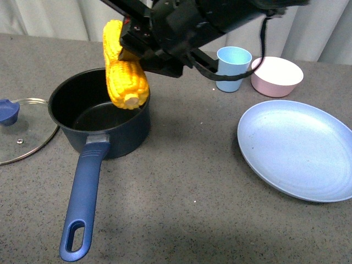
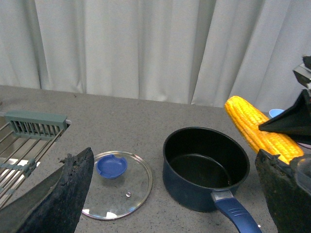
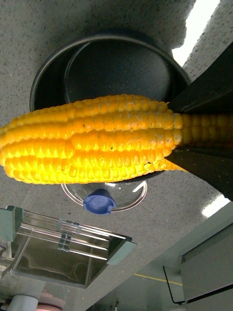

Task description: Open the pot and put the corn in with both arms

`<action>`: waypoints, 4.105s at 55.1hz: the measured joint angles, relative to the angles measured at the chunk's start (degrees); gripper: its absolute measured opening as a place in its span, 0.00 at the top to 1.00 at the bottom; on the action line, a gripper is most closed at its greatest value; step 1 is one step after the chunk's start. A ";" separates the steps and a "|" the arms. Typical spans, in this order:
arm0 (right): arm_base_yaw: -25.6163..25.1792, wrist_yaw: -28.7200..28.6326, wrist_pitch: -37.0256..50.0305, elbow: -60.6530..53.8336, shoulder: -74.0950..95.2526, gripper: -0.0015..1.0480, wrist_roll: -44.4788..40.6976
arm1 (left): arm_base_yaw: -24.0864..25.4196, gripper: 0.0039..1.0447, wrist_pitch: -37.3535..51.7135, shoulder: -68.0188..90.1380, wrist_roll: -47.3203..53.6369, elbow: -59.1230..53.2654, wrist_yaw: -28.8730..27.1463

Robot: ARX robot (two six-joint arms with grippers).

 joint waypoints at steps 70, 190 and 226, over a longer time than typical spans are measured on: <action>1.38 23.61 15.08 -9.01 -5.09 0.09 -11.56 | 0.00 0.06 0.00 0.00 0.02 0.00 0.02; -31.41 23.54 11.06 -76.28 -105.00 0.99 -35.47 | 0.00 0.06 0.00 -0.02 0.00 0.00 0.00; -31.41 23.39 -1.90 -76.24 -117.61 0.73 -35.54 | -0.04 0.06 0.00 -0.04 0.00 0.00 0.00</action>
